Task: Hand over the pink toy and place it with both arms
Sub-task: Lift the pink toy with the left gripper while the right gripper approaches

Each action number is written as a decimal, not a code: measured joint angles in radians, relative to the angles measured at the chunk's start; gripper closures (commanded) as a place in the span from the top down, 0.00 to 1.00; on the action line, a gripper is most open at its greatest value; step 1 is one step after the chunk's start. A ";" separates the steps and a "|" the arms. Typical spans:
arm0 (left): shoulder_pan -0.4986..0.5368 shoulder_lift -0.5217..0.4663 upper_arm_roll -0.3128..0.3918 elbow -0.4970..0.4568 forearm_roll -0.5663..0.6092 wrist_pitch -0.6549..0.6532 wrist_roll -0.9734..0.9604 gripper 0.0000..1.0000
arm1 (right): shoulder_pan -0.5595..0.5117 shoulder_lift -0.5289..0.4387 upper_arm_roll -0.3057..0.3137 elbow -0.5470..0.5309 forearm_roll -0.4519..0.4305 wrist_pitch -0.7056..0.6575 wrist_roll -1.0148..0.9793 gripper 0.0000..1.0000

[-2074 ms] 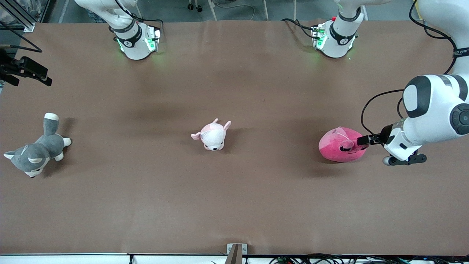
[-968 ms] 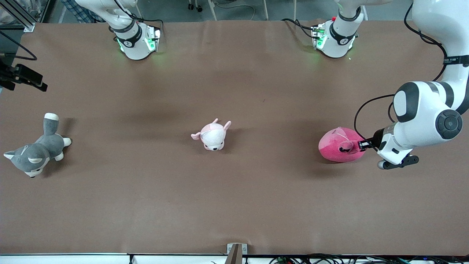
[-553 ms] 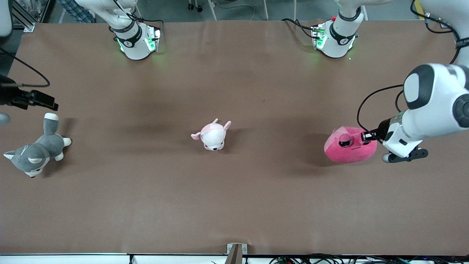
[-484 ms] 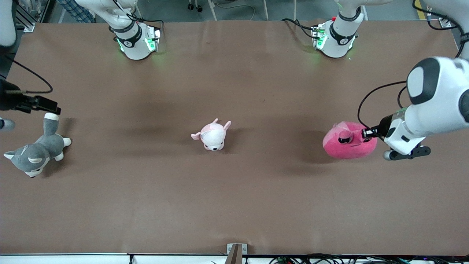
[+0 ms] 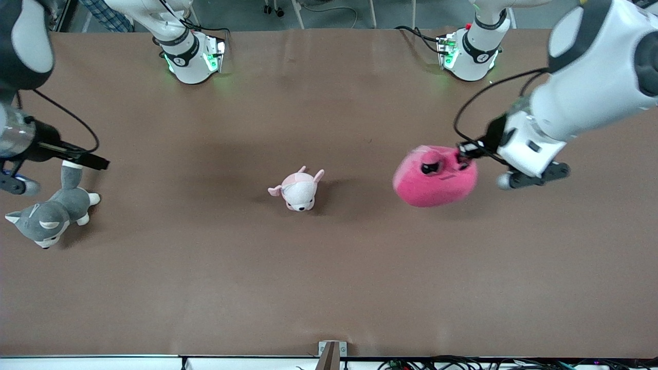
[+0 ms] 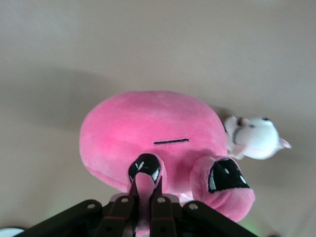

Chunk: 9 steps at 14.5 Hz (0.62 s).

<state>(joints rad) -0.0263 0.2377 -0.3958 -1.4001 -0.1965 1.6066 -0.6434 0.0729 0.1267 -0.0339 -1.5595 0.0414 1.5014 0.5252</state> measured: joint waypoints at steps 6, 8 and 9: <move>-0.050 0.006 -0.210 0.050 -0.003 0.049 -0.287 0.01 | 0.250 -0.025 0.012 0.042 0.152 -0.011 0.538 1.00; -0.106 0.016 -0.215 0.051 -0.003 0.068 -0.343 0.01 | 0.292 -0.028 0.012 0.058 0.199 -0.011 0.655 1.00; -0.131 0.024 -0.215 0.051 -0.003 0.081 -0.367 0.01 | 0.308 -0.032 0.012 0.062 0.218 -0.011 0.710 1.00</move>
<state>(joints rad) -0.1571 0.2617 -0.6109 -1.3492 -0.2000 1.6878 -1.0100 0.3810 0.0946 -0.0220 -1.4980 0.2592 1.4907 1.2349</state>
